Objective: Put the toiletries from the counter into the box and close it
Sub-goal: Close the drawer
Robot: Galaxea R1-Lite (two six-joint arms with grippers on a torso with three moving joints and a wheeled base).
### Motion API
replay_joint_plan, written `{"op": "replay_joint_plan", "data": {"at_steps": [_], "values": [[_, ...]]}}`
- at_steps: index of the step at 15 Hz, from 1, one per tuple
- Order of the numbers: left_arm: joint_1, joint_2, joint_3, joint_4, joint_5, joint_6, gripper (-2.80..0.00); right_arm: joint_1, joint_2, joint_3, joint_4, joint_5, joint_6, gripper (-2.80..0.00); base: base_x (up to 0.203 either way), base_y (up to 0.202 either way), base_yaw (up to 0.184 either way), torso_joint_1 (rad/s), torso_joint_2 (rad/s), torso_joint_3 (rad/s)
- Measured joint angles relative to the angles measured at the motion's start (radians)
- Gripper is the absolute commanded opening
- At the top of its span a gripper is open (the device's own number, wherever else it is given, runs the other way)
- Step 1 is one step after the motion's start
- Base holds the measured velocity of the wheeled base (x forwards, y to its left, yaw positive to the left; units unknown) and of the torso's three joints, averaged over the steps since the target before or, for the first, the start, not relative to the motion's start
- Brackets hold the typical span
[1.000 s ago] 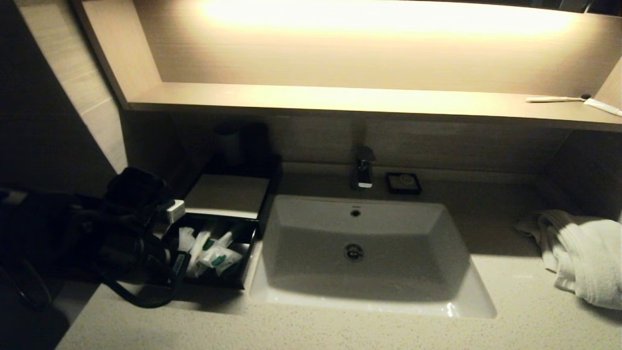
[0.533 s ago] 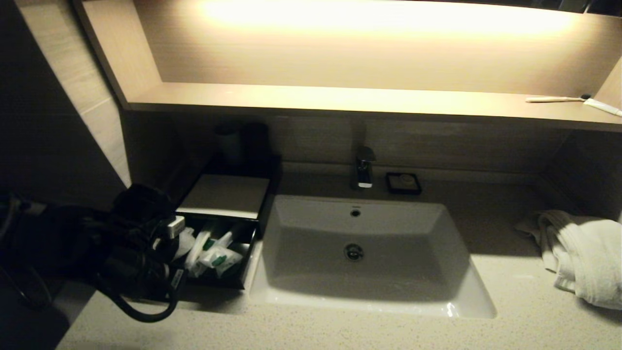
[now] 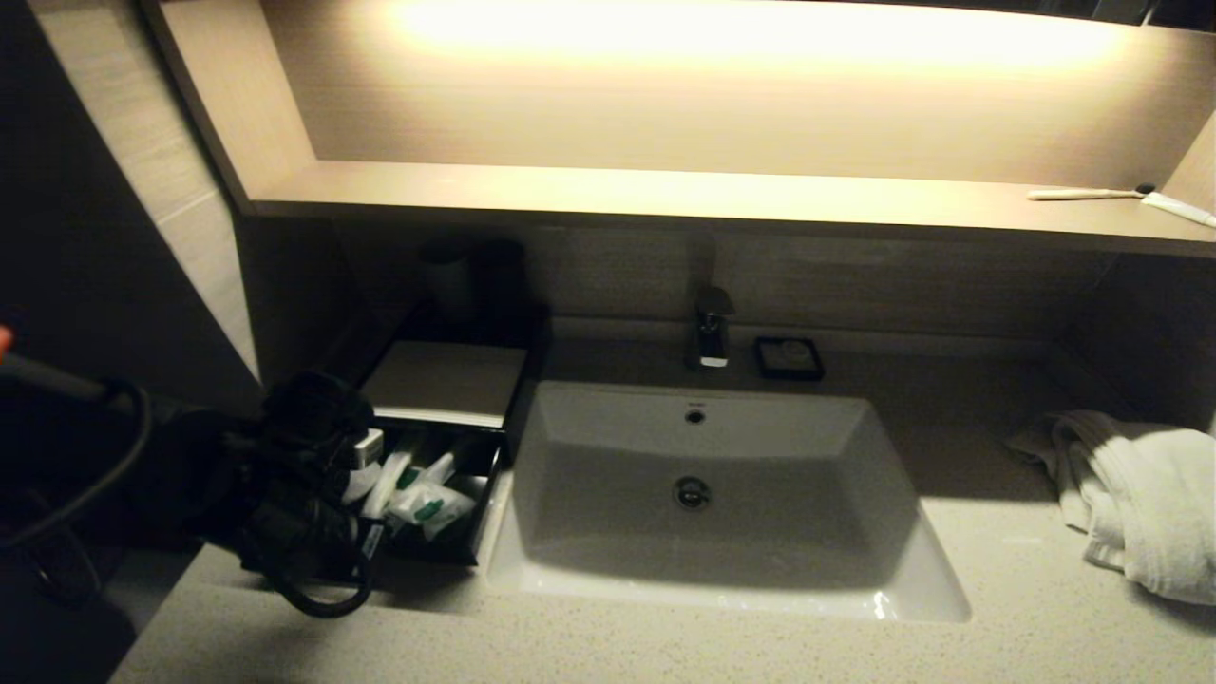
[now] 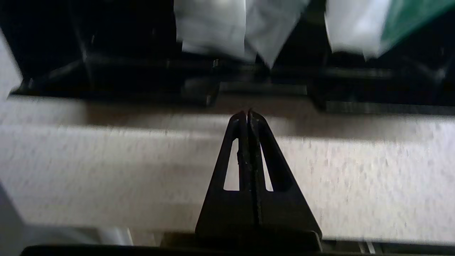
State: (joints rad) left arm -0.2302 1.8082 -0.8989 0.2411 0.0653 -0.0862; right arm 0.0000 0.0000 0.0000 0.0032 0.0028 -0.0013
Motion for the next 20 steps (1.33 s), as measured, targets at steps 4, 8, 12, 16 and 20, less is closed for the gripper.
{"op": "replay_joint_plan", "data": {"at_steps": [4,8,12,16,20], "values": [[0.000,0.032,-0.014,-0.052,-0.001,-0.003,-2.80,0.000,0.000,0.000,-0.001,0.000,0.000,-2.80,0.000,0.000,0.000,0.000,0.00,0.000],[0.001,0.053,-0.056,-0.059,-0.001,-0.008,-2.80,0.000,0.000,0.000,0.000,0.000,0.000,-2.80,0.000,0.000,0.000,0.000,0.00,0.000],[0.001,0.075,-0.096,-0.059,-0.002,-0.011,-2.80,0.000,0.000,0.000,0.000,0.000,0.000,-2.80,0.000,0.000,0.000,0.000,0.00,0.000],[0.002,0.098,-0.136,-0.058,-0.002,-0.014,-2.80,0.000,0.000,0.000,0.000,0.000,0.000,-2.80,0.000,0.000,0.000,0.000,0.00,0.000],[0.002,0.120,-0.166,-0.059,-0.002,-0.014,-2.80,0.000,0.000,0.000,0.000,0.000,0.000,-2.80,0.000,0.000,0.000,0.000,0.00,0.000]]}}
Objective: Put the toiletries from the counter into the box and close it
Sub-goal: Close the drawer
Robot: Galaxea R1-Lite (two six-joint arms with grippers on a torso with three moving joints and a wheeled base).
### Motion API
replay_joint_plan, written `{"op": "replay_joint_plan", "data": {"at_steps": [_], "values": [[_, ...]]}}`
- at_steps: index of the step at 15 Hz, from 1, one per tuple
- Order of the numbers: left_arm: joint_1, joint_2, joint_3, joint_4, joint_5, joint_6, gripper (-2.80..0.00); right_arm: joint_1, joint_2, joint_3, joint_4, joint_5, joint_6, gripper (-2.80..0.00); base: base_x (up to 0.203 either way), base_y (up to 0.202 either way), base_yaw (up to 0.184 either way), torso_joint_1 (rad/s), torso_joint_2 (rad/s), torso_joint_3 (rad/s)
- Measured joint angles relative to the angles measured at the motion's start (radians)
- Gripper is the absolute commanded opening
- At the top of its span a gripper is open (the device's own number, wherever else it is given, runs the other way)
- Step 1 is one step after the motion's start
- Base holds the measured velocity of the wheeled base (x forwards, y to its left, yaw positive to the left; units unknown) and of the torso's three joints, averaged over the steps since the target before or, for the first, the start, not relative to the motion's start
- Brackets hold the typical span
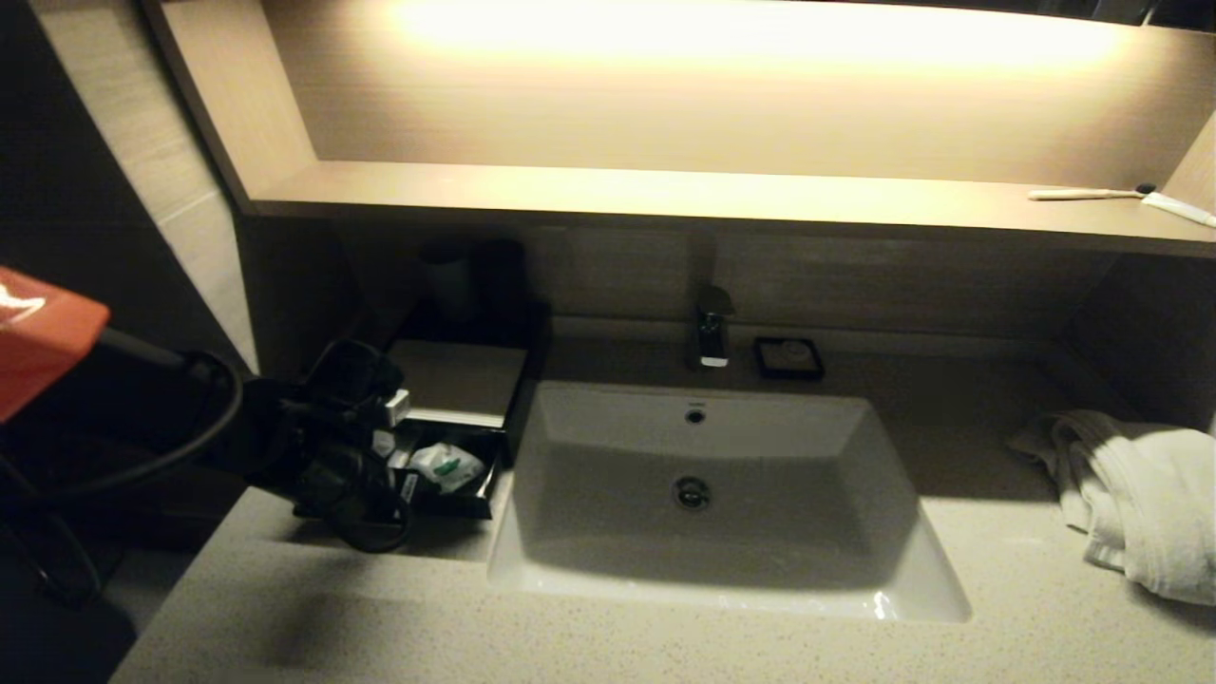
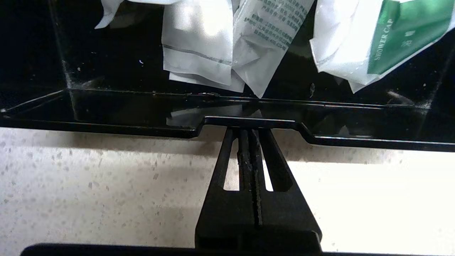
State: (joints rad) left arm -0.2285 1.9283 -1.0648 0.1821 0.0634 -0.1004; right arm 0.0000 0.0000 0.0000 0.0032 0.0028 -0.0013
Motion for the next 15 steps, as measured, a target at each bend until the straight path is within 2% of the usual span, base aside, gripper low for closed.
{"op": "replay_joint_plan", "data": {"at_steps": [6,10,15], "values": [[0.000,0.024,-0.030,0.005,0.000,-0.021,-2.80,0.000,0.000,0.000,0.000,0.000,0.000,-2.80,0.000,0.000,0.000,0.000,0.00,0.000],[-0.002,-0.048,-0.026,0.012,-0.008,-0.020,-2.80,0.000,0.000,0.000,0.000,0.000,0.000,-2.80,0.000,0.000,0.000,0.000,0.00,0.000],[-0.005,-0.085,-0.114,-0.001,-0.012,-0.018,-2.80,0.000,0.000,0.000,0.000,0.000,0.000,-2.80,0.000,0.000,0.000,0.000,0.00,0.000]]}}
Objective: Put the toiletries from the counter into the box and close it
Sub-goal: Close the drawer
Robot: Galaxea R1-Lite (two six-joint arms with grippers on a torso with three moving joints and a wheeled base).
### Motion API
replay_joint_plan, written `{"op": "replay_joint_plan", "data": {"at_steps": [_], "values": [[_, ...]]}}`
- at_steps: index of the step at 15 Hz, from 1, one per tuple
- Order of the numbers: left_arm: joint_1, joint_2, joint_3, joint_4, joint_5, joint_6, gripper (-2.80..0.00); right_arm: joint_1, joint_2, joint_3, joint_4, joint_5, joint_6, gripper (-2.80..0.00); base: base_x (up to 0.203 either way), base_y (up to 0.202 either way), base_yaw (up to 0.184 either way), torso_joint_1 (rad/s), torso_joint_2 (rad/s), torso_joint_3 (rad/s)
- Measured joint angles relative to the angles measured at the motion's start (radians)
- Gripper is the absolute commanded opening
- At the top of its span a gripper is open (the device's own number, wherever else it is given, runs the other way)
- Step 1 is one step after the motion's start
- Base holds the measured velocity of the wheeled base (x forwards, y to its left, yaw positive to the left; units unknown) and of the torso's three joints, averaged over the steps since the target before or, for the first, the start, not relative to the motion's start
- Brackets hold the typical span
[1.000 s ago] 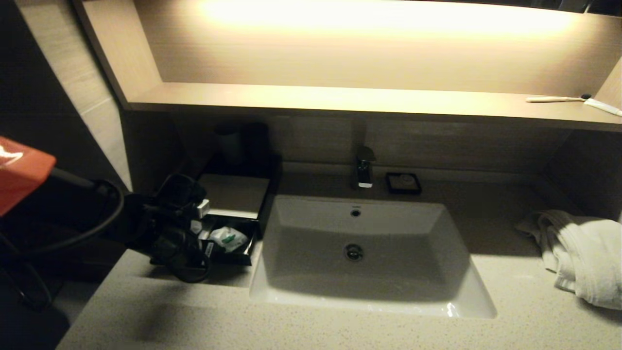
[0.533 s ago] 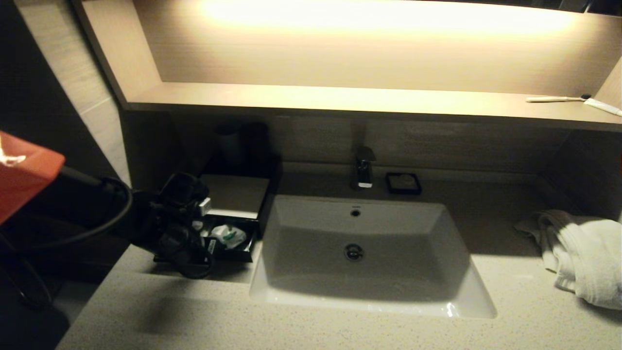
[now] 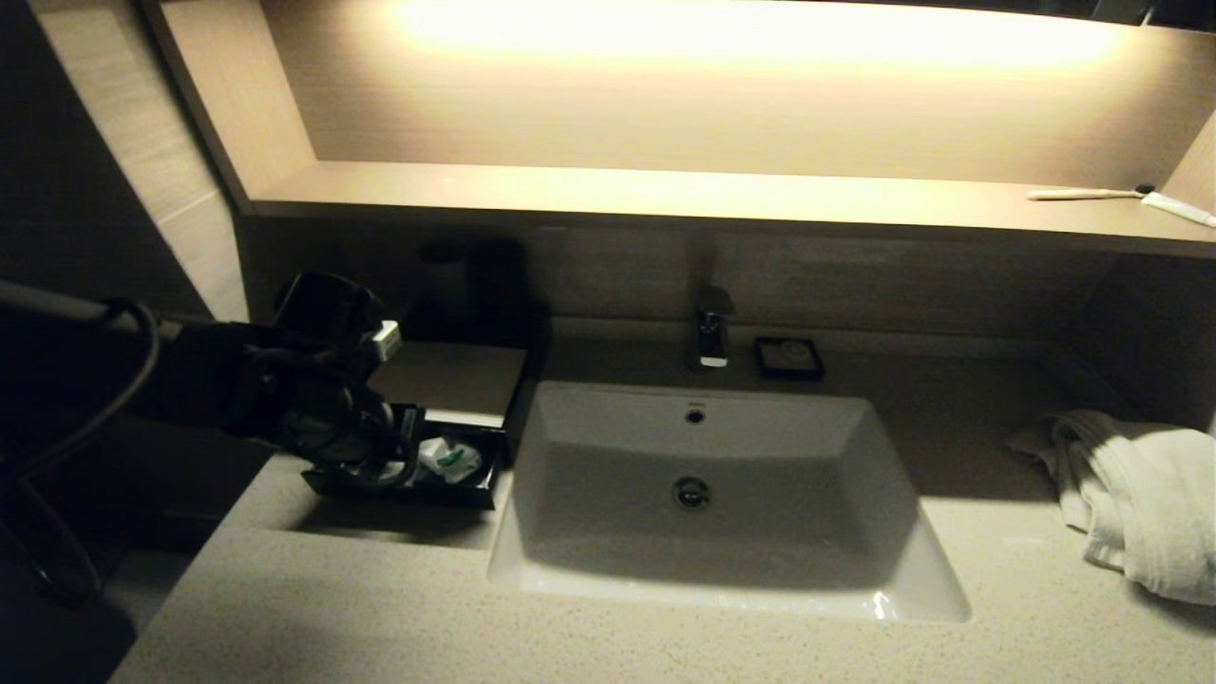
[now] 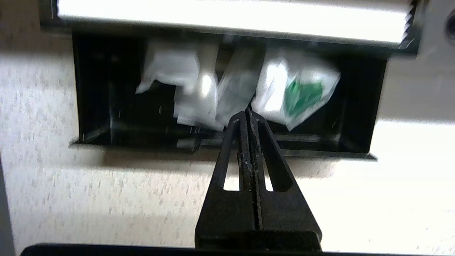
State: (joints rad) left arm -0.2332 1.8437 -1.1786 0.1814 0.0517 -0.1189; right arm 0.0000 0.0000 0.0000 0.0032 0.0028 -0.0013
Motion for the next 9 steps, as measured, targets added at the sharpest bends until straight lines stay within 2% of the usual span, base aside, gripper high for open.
{"op": "replay_joint_plan", "data": {"at_steps": [9], "values": [[-0.022,0.062,-0.024,-0.050,-0.002,-0.003,-2.80,0.000,0.000,0.000,0.000,0.000,0.000,-2.80,0.000,0.000,0.000,0.000,0.00,0.000]]}}
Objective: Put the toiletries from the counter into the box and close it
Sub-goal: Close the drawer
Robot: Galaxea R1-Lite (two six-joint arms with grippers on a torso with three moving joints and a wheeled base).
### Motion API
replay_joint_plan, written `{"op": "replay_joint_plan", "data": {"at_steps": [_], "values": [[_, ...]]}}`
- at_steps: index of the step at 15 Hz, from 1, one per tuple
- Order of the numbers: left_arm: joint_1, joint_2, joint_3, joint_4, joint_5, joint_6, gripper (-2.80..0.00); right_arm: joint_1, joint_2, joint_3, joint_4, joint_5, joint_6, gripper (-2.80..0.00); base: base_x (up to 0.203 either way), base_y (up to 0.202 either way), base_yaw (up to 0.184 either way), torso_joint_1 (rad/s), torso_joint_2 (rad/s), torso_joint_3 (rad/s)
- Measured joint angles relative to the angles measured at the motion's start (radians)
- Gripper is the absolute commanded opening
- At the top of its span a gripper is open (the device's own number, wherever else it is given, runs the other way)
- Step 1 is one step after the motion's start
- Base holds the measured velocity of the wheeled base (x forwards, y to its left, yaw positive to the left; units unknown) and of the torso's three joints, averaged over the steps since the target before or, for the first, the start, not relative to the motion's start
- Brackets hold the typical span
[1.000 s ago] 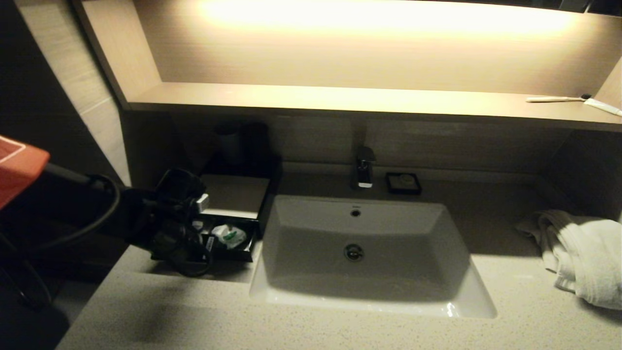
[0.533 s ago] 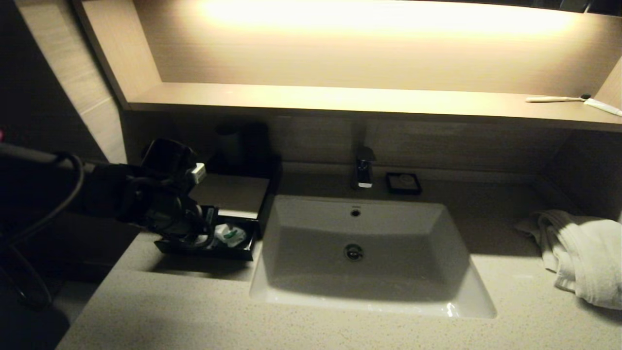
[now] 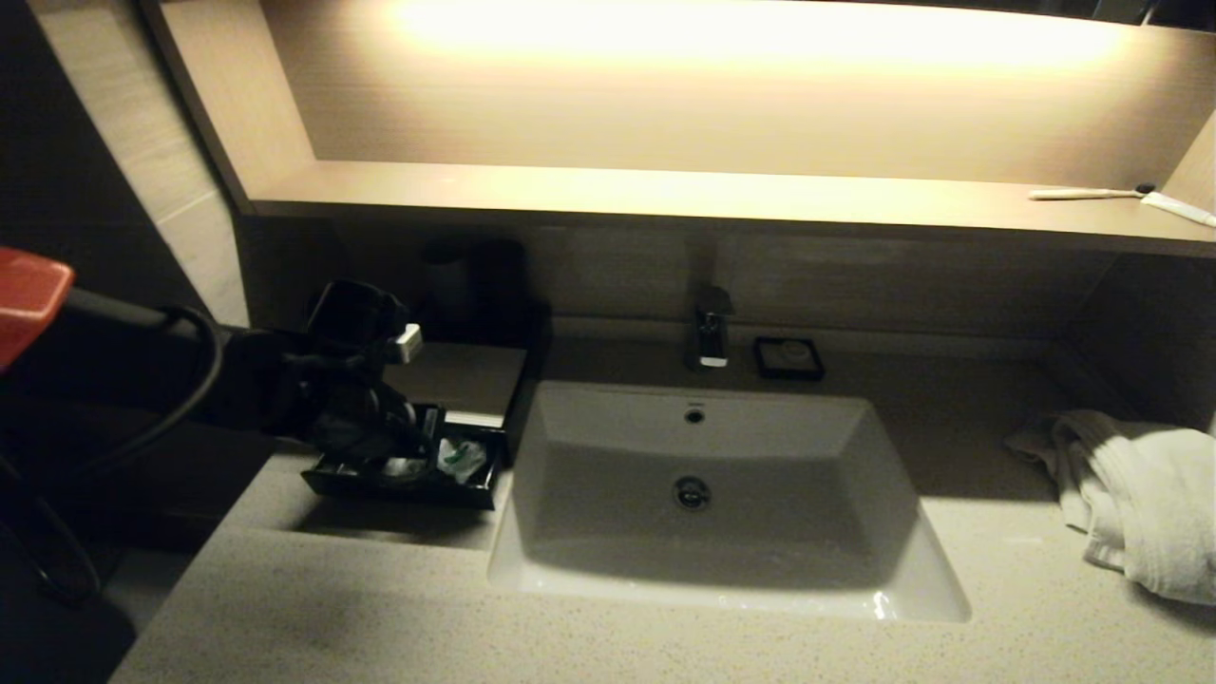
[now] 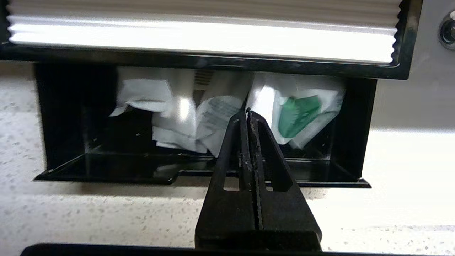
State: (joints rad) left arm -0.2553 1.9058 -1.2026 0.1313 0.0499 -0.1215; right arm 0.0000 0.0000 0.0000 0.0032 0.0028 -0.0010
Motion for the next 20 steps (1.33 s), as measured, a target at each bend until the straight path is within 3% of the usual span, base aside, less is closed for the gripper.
{"op": "replay_joint_plan", "data": {"at_steps": [11,20], "values": [[-0.005,0.037,-0.001,0.000,0.002,-0.011,-2.80,0.000,0.000,0.000,0.000,0.000,0.000,-2.80,0.000,0.000,0.000,0.000,0.00,0.000],[-0.002,-0.083,0.020,0.025,0.009,-0.015,-2.80,0.000,0.000,0.000,0.000,0.000,0.000,-2.80,0.000,0.000,0.000,0.000,0.00,0.000]]}}
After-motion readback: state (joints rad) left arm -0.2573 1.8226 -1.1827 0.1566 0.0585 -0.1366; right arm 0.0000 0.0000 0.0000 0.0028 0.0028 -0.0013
